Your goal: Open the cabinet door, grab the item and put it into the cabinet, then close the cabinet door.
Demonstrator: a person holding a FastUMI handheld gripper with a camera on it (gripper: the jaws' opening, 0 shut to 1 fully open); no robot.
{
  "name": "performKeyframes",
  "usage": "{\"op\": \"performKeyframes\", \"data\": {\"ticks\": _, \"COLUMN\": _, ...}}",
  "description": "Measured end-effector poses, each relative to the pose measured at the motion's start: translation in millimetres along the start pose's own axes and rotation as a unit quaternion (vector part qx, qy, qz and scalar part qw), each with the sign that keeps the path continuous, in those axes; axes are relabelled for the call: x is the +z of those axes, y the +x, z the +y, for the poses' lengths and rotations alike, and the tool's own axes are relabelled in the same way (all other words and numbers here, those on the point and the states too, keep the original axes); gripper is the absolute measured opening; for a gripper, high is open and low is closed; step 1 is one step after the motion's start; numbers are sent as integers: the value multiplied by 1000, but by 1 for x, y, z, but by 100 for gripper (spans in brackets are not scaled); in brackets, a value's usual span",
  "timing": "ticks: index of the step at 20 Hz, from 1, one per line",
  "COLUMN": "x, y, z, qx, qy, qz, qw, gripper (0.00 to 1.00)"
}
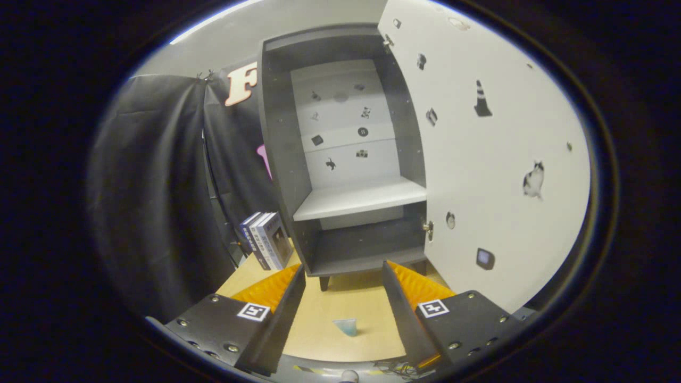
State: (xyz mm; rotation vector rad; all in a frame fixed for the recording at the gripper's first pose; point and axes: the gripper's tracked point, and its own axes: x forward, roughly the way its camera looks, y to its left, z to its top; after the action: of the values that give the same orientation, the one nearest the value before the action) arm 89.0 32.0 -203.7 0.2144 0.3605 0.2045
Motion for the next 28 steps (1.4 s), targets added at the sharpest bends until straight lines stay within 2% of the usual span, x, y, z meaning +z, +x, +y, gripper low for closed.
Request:
{"op": "performKeyframes", "data": {"ticks": 6, "x": -80, "y": 53, "z": -5, "qx": 7, "qy": 13, "qz": 78, "qw": 997, "gripper": 88}}
{"op": "performKeyframes", "data": {"ticks": 16, "x": -183, "y": 99, "z": -10, "qx": 9, "qy": -2, "qz": 168, "qw": 986, "gripper": 90}}
{"op": "performKeyframes", "data": {"ticks": 21, "x": -224, "y": 114, "z": -13, "qx": -7, "qy": -8, "qz": 193, "qw": 981, "gripper": 90}}
{"op": "performKeyframes", "data": {"ticks": 26, "x": -242, "y": 120, "z": -20, "qx": -26, "qy": -12, "qz": 198, "qw": 980, "gripper": 86}}
{"op": "performKeyframes", "data": {"ticks": 28, "x": -239, "y": 120, "z": -22, "qx": -28, "qy": -15, "qz": 197, "qw": 980, "gripper": 56}}
